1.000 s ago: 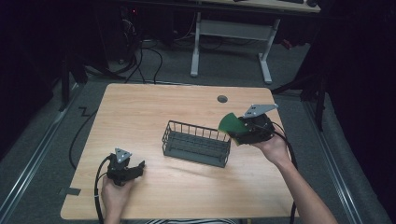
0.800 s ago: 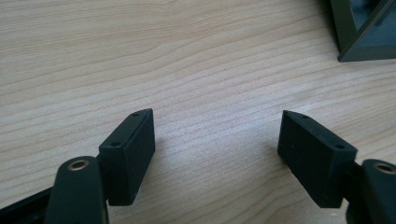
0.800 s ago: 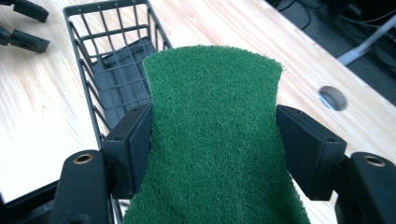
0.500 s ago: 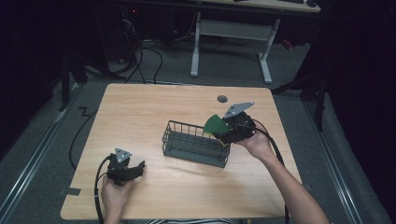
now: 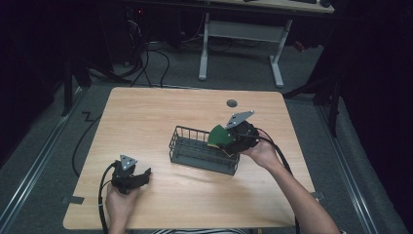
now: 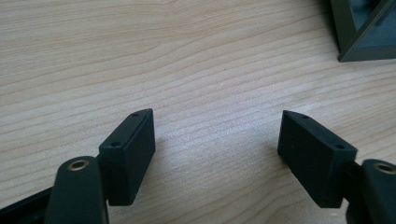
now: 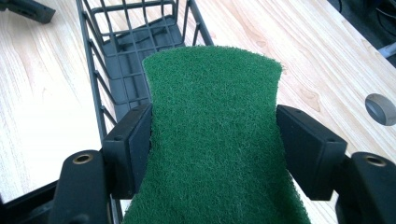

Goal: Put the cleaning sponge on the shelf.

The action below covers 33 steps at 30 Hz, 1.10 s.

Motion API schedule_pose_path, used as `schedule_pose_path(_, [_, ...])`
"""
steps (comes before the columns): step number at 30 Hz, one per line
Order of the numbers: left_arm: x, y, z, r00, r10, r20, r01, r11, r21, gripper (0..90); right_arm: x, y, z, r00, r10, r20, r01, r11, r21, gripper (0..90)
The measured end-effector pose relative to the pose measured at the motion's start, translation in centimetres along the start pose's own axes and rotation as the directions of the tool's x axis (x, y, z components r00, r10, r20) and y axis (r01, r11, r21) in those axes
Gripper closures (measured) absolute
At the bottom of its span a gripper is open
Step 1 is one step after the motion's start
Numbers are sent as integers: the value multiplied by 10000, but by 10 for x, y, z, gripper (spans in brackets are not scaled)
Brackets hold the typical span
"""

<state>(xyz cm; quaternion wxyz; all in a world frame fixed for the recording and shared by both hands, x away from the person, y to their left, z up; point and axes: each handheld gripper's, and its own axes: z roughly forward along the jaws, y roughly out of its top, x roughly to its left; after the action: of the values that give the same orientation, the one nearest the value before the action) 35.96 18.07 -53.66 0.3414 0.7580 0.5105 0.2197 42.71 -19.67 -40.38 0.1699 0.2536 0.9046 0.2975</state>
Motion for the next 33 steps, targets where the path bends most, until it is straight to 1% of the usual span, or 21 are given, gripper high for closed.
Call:
schedule_pose_path(3, [0,0,0,10000,-1,1,1,10000,-1,281,2,0,2,9999,-107,-33,107,9999,81,308])
schedule_pose_path(8, [0,0,0,10000,0,0,0,10000,-1,281,4,-1,5,9992,-403,59,401,9988,263,307])
schedule_pose_path(11, [0,0,0,10000,-2,0,2,10000,-1,281,4,-2,5,9991,-430,51,428,9987,261,306])
schedule_pose_path(16, [0,0,0,10000,-2,0,2,10000,-3,281,5,-3,7,9986,-521,60,518,9977,446,303])
schedule_pose_path(23, [0,0,0,10000,0,-1,0,10000,-1,281,7,-5,8,9980,-615,-114,621,9961,627,297])
schedule_pose_path(24, [0,0,0,10000,1,-1,-1,10000,-1,281,7,-5,8,9974,-704,-142,712,9952,666,295])
schedule_pose_path(26, [0,0,0,10000,1,0,-1,10000,-1,281,8,-5,9,9974,-668,-264,686,9949,734,301])
schedule_pose_path(28, [0,0,0,10000,-1,0,1,10000,-1,281,8,-5,10,9977,-620,-283,641,9948,795,303])
schedule_pose_path(33, [0,0,0,10000,1,0,-1,10000,-1,281,8,-5,10,9974,-548,-464,583,9952,781,317])
